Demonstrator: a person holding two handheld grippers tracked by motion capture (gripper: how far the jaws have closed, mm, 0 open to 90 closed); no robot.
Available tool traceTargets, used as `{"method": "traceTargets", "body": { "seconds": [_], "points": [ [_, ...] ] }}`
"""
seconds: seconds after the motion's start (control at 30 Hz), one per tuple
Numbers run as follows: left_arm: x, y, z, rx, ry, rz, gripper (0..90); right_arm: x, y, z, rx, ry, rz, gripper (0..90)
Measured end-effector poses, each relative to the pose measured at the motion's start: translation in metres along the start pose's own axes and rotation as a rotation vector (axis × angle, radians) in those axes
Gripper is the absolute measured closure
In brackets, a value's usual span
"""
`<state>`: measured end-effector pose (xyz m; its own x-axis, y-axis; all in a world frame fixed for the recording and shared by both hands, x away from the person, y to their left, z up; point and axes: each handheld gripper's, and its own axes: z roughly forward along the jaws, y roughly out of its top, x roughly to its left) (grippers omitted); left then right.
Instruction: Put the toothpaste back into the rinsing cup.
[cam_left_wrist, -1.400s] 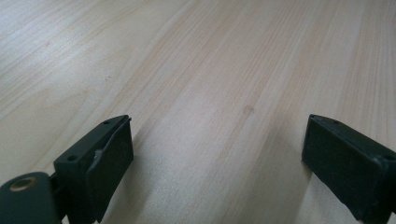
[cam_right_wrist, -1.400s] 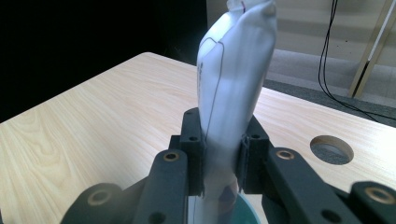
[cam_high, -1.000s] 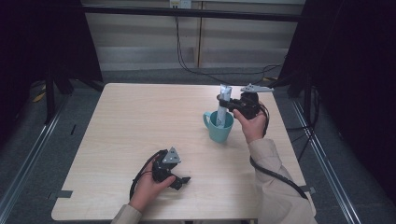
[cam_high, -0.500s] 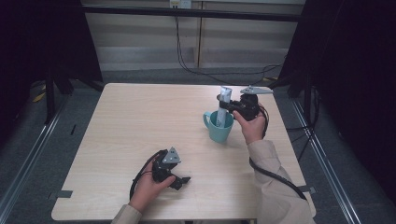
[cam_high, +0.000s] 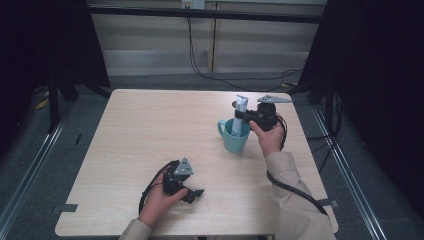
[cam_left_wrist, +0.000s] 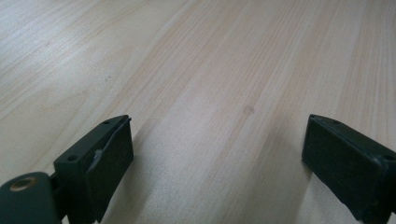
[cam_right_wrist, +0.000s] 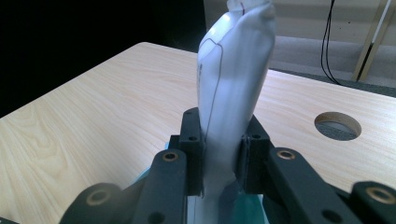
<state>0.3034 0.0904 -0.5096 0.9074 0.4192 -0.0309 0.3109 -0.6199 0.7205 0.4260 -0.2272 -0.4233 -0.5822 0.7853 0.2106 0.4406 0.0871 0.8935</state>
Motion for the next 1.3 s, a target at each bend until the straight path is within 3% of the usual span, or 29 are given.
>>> {"method": "traceTargets", "body": {
  "seconds": [0.33,0.9,1.3],
  "points": [
    [0.0000,0.0000,-0.0001,0.001,-0.001,0.000,8.5,-0.0048,-0.0015,-0.0011,0.002,-0.035,0.026,71.5],
    [-0.0002,0.0002,-0.0005,0.007,0.005,0.002,8.5,-0.0079,-0.0026,-0.0050,-0.004,-0.071,0.013,65.3],
    [-0.0004,0.0001,-0.0005,0.005,0.004,0.001,8.6,-0.0091,-0.0027,-0.0083,-0.006,-0.095,0.021,51.7]
  ]
}}
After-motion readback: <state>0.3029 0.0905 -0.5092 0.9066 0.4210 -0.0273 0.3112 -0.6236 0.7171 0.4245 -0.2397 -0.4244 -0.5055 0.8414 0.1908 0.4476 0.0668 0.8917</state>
